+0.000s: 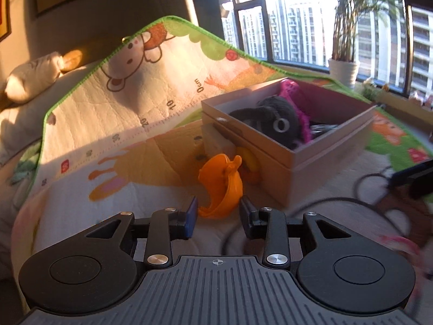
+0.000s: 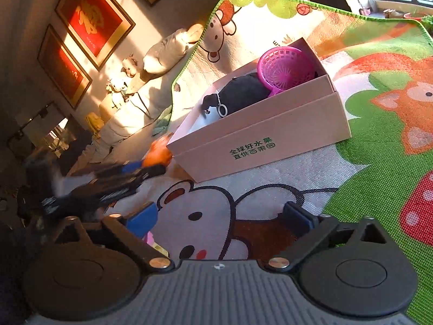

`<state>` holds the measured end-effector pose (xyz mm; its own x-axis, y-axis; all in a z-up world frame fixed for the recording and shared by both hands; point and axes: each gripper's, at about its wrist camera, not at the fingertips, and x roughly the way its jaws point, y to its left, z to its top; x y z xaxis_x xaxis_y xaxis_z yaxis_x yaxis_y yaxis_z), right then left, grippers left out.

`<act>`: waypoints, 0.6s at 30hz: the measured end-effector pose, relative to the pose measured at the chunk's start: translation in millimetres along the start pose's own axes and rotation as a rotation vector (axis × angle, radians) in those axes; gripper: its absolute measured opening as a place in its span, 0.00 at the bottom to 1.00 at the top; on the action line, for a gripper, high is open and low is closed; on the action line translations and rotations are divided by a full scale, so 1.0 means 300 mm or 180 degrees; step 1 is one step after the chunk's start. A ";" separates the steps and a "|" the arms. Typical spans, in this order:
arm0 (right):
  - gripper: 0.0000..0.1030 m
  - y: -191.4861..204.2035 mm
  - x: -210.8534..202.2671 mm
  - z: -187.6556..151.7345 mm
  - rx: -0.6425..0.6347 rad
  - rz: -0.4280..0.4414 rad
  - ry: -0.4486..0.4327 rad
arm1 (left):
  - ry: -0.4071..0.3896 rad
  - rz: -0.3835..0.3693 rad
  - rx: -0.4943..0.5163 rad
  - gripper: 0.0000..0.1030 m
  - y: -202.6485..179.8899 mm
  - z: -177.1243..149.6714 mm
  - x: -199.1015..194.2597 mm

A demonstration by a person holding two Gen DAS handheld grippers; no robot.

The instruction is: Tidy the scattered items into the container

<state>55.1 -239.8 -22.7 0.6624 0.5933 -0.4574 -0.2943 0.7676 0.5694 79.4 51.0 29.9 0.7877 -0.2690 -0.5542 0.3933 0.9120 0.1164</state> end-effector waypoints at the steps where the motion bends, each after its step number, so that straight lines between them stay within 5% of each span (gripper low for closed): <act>1: 1.00 0.005 0.000 -0.001 -0.0017 -0.0024 0.0003 | -0.0004 -0.0055 -0.0077 0.37 -0.010 -0.021 -0.035; 8: 1.00 0.071 0.029 -0.012 -0.0400 -0.0324 0.0127 | 0.0005 -0.0176 -0.0393 0.37 -0.076 -0.151 -0.203; 18: 1.00 0.119 0.047 -0.023 -0.0702 -0.0577 0.0237 | 0.0120 -0.0396 -0.0532 0.45 -0.128 -0.218 -0.227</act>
<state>49.1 -202.3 -13.6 0.6677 0.4518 -0.5917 -0.3239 0.8919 0.3155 -20.6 54.6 9.2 0.7186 -0.3737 -0.5865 0.3998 0.9120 -0.0913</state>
